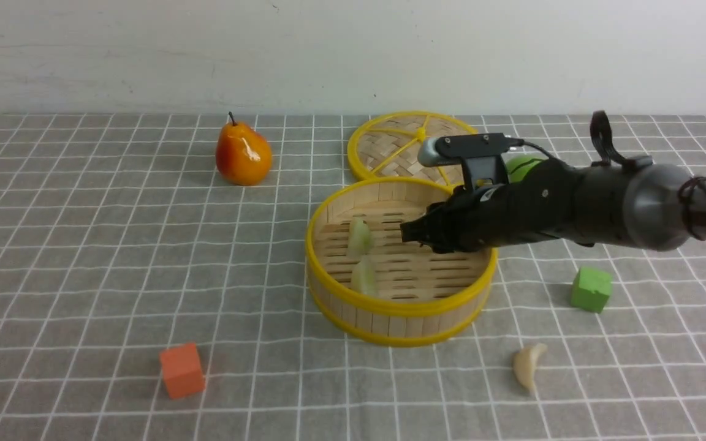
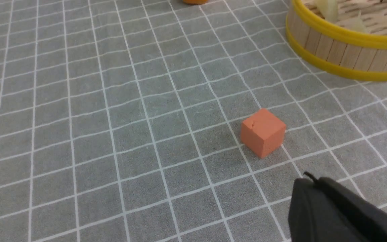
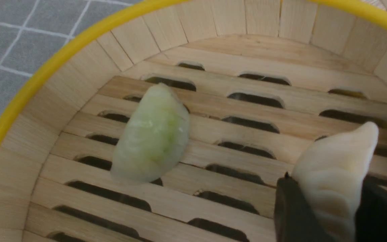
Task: Put the dumplings into the steamer on the table with the grey tablecloth.
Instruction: 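Place the dumpling in the bamboo steamer basket with the right gripper, then reach for and grasp a dumpling lying on the table beside the steamer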
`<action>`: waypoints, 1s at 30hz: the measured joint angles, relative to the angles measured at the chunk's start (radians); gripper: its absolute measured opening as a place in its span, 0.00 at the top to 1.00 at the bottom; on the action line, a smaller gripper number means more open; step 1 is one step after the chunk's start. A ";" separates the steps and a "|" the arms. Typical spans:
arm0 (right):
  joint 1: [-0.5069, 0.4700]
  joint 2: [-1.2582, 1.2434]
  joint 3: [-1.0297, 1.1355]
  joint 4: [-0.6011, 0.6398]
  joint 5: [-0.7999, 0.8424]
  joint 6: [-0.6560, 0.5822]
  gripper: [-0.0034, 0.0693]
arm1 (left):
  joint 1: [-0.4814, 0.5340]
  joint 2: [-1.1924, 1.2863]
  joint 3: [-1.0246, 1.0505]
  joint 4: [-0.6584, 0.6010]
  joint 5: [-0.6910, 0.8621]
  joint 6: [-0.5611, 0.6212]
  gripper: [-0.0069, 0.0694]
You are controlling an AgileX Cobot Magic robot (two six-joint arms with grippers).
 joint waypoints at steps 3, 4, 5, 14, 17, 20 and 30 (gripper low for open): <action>0.000 0.003 0.000 0.001 0.013 0.003 0.54 | 0.000 -0.005 0.000 0.003 0.003 0.000 0.92; 0.000 0.001 0.000 0.001 0.021 0.004 0.49 | 0.000 -0.005 0.000 0.004 0.003 0.000 0.92; 0.000 -0.004 0.000 0.002 0.035 0.004 0.44 | 0.000 -0.005 0.000 0.004 0.003 0.000 0.92; -0.062 -0.251 0.005 -0.094 0.440 0.065 0.21 | 0.000 -0.005 0.000 0.005 0.005 0.000 0.91; -0.080 -0.320 0.054 -0.194 0.587 0.151 0.24 | 0.000 -0.005 0.000 0.005 0.006 -0.001 0.91; -0.080 -0.336 0.140 -0.286 0.659 0.230 0.27 | 0.000 -0.005 0.000 0.005 0.005 -0.001 0.91; -0.080 -0.317 0.422 -0.327 0.354 0.389 0.39 | 0.000 -0.005 0.000 0.005 0.002 -0.001 0.90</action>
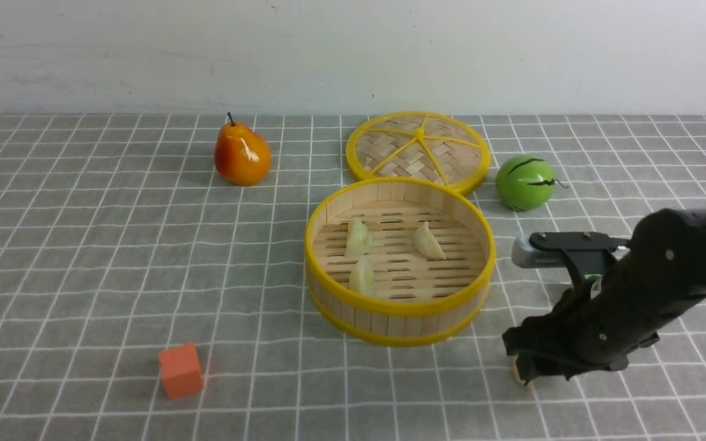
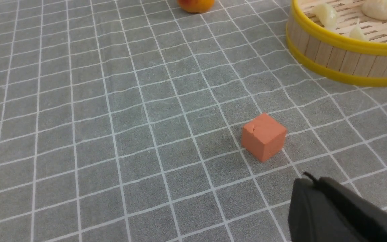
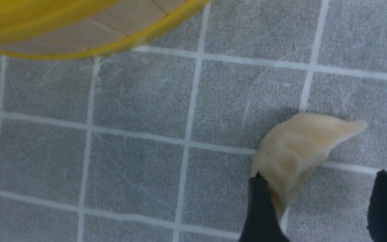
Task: Put the dumplings into the steamer on the table with the grey tablecloth.
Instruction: 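Reach for and grasp a dumpling lying on the table beside the steamer, then place the dumpling in the bamboo steamer basket with the right gripper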
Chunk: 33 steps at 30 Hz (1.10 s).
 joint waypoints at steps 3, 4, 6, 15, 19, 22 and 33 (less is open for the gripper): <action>0.000 0.012 0.013 0.016 -0.053 0.004 0.45 | 0.000 0.000 0.000 0.000 0.000 0.000 0.90; 0.000 0.020 0.014 0.022 -0.065 0.004 0.47 | 0.000 0.000 0.000 0.000 0.000 0.000 0.90; 0.000 0.029 0.015 0.028 -0.071 0.004 0.50 | 0.000 0.000 0.000 0.000 0.001 0.000 0.90; 0.000 0.031 0.015 0.028 -0.077 -0.089 0.71 | 0.000 0.000 0.000 0.000 0.001 0.000 0.89; 0.000 -0.018 0.016 0.029 -0.010 -0.146 0.71 | 0.000 0.000 0.000 0.000 0.003 0.000 0.89; 0.000 -0.106 -0.022 0.069 0.044 -0.173 0.72 | 0.000 0.000 0.000 0.000 0.002 0.000 0.88; 0.096 0.012 -0.244 0.341 -0.110 -0.606 0.72 | 0.000 0.000 0.000 0.000 0.001 0.000 0.87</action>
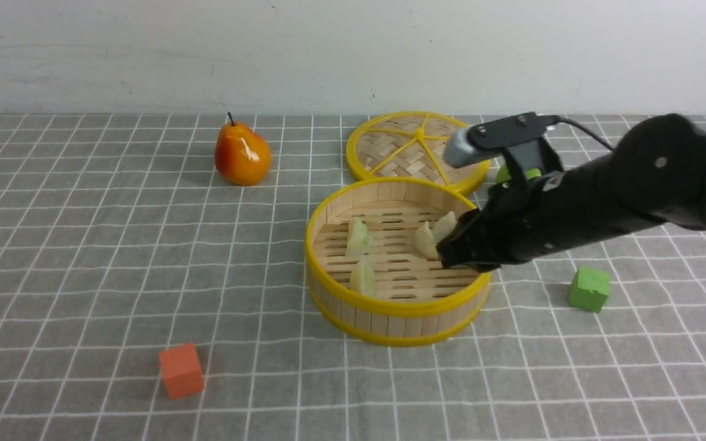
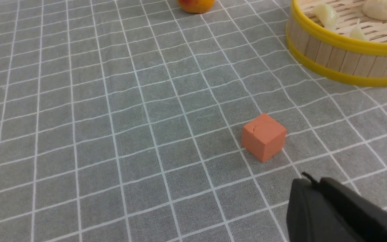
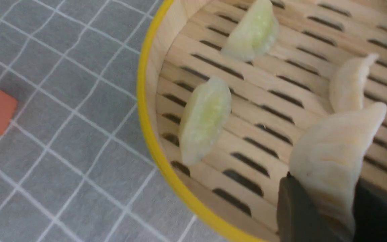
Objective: Put the dumplings into the steamer on the table with the grey tablecloth.
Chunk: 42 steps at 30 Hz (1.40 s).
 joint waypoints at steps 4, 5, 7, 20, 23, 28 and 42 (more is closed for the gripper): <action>0.004 0.124 -0.022 0.022 -0.044 -0.049 0.72 | 0.000 0.000 0.000 0.000 0.004 0.000 0.86; 0.004 0.136 -0.022 0.026 -0.044 -0.050 0.72 | 0.000 0.000 0.000 0.000 0.006 0.000 0.86; 0.004 0.160 -0.024 0.036 -0.047 -0.054 0.69 | 0.000 0.000 0.000 0.000 0.009 0.000 0.86; -0.056 -0.136 -0.028 0.030 0.103 -0.056 0.43 | 0.000 0.000 0.000 0.000 0.016 0.000 0.83; -0.125 -0.352 -0.028 0.026 0.180 -0.056 0.55 | 0.000 0.000 0.000 0.000 0.016 0.000 0.83; -0.209 -0.632 -0.025 0.022 0.267 -0.056 0.81 | 0.000 0.000 0.000 0.000 0.016 0.000 0.83; -0.222 -1.269 0.585 0.012 0.005 -0.067 0.98 | 0.000 0.000 0.000 0.000 0.017 0.000 0.80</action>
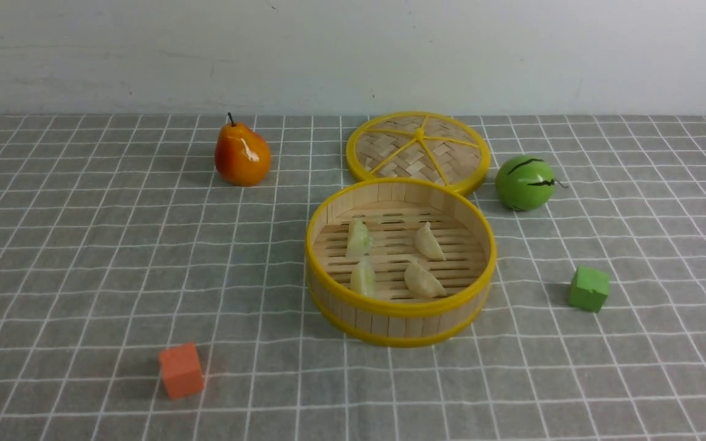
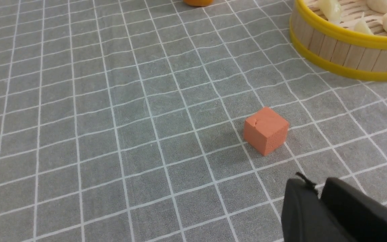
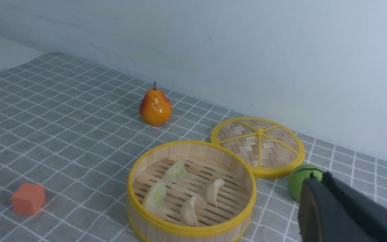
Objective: Put the dumplings into the steamer on the table with the grey tablecloth.
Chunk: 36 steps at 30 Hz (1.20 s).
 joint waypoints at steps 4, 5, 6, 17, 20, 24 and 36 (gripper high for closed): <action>0.000 -0.071 0.203 0.000 -0.113 0.000 0.98 | 0.000 0.000 0.000 0.000 0.000 0.000 0.80; 0.000 -0.079 0.257 0.000 -0.129 0.000 0.98 | 0.000 0.000 0.000 0.000 0.000 0.000 0.79; 0.000 -0.083 0.298 0.000 -0.137 0.000 0.98 | 0.000 0.000 0.000 0.000 0.000 0.000 0.79; 0.000 -0.083 0.632 -0.012 -0.168 -0.001 0.97 | 0.000 0.000 0.000 -0.001 0.002 0.000 0.79; -0.004 -0.111 0.632 -0.015 -0.212 -0.001 0.96 | 0.000 0.000 0.000 -0.001 0.002 0.000 0.79; -0.035 -0.198 0.632 -0.032 -0.207 -0.001 0.96 | 0.000 0.000 0.000 0.000 0.003 0.000 0.79; -0.147 -0.482 0.632 -0.426 -0.048 0.455 0.95 | 0.000 0.000 0.000 0.000 0.007 0.000 0.78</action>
